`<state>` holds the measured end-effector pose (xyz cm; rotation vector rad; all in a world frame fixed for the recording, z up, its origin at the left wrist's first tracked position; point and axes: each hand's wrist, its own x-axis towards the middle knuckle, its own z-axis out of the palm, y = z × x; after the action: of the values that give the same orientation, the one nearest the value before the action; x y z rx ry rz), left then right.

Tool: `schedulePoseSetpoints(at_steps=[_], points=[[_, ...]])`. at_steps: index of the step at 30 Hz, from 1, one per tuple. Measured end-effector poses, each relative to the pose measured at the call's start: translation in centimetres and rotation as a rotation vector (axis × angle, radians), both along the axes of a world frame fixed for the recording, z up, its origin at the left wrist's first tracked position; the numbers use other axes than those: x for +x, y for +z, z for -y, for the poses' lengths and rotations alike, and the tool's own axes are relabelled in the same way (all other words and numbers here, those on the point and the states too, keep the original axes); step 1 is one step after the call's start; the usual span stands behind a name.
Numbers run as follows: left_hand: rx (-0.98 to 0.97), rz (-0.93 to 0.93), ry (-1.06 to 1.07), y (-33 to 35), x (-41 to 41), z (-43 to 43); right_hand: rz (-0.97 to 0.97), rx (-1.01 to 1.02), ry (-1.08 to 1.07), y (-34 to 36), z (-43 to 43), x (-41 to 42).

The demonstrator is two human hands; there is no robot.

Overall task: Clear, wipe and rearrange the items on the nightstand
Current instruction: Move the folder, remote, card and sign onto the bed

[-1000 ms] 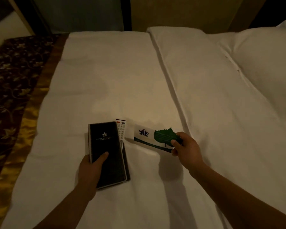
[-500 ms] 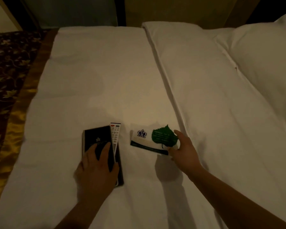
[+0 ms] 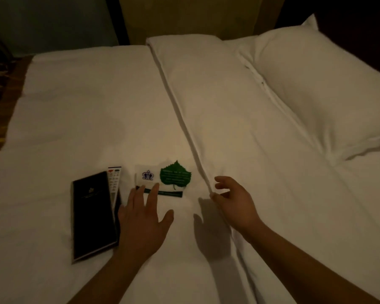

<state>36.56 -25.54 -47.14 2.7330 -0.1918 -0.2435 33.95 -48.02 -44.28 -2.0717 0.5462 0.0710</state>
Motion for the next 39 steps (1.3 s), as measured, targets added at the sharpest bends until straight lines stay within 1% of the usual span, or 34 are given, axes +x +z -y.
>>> schedulePoseSetpoints(at_steps=[5,8,16,25,31,39], points=[[0.009,-0.024,-0.099,1.2,-3.1,6.2,0.015,-0.013,-0.061,1.6,4.7,-4.8],[-0.021,-0.035,-0.132,1.9,-4.6,9.1,0.01,-0.019,-0.099,2.2,6.9,-7.1],[-0.045,-0.01,-0.34,3.5,-11.7,21.4,0.021,0.019,-0.313,4.1,17.0,-17.7],[-0.063,-0.016,-0.56,4.0,-20.3,33.1,0.052,0.056,-0.581,4.0,27.1,-30.3],[-0.083,-0.017,-0.711,3.3,-27.1,40.6,0.055,-0.041,-0.722,4.2,33.0,-38.8],[-0.014,-0.035,-0.977,0.5,-36.3,49.7,0.071,-0.117,-0.904,4.8,38.3,-49.4]])
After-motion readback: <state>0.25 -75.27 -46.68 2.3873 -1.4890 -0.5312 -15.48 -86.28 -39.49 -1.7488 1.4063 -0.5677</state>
